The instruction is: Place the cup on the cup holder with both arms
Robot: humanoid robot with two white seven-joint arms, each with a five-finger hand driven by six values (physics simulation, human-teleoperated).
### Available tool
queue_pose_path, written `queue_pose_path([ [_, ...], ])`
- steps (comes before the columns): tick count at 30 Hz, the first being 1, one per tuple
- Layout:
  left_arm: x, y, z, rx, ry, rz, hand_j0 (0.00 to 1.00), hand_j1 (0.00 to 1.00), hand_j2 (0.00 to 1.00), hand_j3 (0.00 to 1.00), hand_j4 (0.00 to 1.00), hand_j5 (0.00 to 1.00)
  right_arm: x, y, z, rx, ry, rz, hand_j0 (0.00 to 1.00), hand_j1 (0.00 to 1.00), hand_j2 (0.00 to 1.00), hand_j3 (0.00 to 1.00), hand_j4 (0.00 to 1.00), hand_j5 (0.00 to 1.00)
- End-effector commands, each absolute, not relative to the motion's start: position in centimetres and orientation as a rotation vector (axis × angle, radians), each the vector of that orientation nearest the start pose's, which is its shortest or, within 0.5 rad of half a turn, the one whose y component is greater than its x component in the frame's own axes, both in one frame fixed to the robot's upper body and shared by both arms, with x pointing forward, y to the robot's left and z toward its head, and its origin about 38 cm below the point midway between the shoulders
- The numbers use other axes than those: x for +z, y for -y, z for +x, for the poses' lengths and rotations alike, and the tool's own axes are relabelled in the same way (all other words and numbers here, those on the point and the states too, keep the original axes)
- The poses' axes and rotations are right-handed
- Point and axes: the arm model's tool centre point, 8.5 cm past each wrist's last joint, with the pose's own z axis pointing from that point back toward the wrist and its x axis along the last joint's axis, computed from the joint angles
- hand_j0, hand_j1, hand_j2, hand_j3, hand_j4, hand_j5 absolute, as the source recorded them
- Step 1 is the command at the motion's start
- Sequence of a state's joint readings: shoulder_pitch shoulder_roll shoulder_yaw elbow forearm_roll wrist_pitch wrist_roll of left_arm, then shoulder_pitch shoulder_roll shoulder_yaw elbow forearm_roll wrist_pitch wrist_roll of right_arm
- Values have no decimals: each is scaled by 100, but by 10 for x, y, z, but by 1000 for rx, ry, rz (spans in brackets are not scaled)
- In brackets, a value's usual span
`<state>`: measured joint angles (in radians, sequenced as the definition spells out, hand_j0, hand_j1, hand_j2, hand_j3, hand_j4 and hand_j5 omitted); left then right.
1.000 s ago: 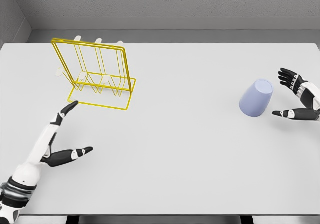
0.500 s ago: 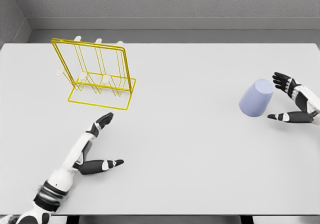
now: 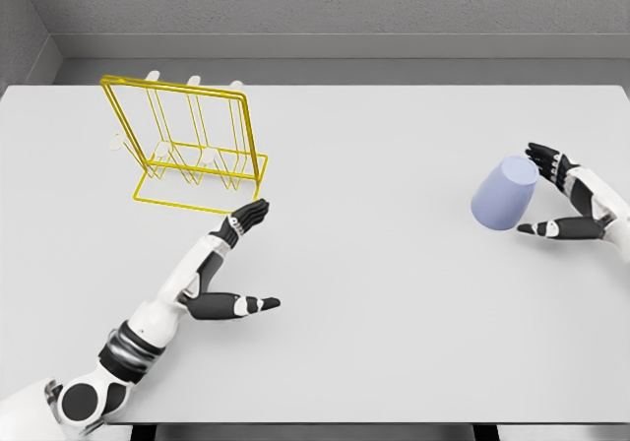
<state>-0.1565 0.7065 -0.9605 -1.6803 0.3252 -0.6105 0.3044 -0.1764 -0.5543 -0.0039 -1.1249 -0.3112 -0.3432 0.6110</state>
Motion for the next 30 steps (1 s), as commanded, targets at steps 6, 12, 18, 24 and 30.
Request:
queue_pose_path([
  [6,66,-221,275,-660,1731,-406,100,100,100,100,100,100,84,431,389,589,1493,82,100,100,100,100,100,100],
  [12,73,-218,279,-668,1725,-489,100,100,100,100,100,100,84,429,389,594,1495,83,100,100,100,100,100,100],
  [18,77,-227,281,-567,1744,-469,100,100,100,100,100,100,87,428,390,600,1505,82,100,100,100,100,100,100],
  [24,77,-229,283,-511,1732,-478,100,100,100,100,100,100,87,427,389,604,1510,82,100,100,100,100,100,100],
  [30,78,-228,284,-517,1722,-473,100,100,100,100,100,100,90,426,389,617,1531,79,100,100,100,100,100,100],
])
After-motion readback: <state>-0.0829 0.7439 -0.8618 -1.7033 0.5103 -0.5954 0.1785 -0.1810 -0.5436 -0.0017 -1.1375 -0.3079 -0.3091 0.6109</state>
